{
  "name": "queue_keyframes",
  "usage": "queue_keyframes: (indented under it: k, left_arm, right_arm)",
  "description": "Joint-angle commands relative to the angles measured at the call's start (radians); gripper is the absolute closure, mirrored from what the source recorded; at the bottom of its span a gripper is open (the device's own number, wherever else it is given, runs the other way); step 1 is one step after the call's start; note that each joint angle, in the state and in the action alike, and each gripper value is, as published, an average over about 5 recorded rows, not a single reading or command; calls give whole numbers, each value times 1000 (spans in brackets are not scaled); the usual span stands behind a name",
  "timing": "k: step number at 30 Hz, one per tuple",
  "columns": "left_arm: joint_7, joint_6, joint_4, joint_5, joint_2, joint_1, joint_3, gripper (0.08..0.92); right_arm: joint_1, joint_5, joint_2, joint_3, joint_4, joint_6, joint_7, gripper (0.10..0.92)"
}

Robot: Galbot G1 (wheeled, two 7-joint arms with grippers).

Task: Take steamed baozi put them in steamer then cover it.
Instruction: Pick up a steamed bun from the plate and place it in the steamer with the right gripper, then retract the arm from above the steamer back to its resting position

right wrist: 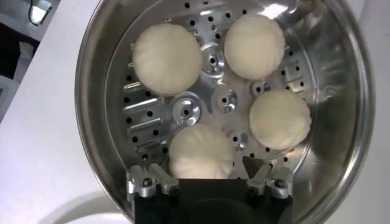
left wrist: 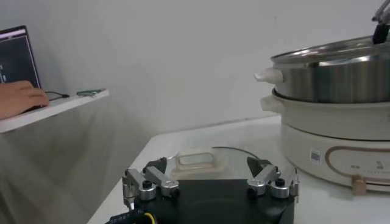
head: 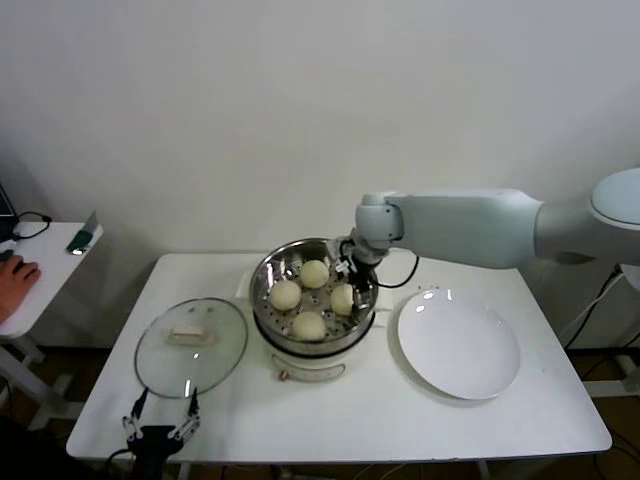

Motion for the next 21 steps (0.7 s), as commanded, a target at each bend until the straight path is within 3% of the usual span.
queue_keyframes:
  k: [1, 5, 7, 15, 21]
  left_arm:
    - [0, 1, 1, 2, 0, -2, -2, 177]
    - [0, 2, -2, 6, 0, -5, -3, 177]
    - [0, 4, -4, 6, 0, -7, -3, 177]
    - [-2, 16, -14, 0, -1, -24, -5, 177]
    - [0, 36, -37, -7, 7, -53, -14, 177]
  right_arm:
    - [51, 111, -44, 65, -3, 35, -44, 205]
    - [84, 230, -119, 140, 0, 40, -37, 203]
    - [65, 269, -168, 212, 9, 19, 35, 203]
    - [-215, 250, -361, 634, 98, 15, 572, 203]
    - [-543, 241, -525, 982, 279, 43, 757, 203]
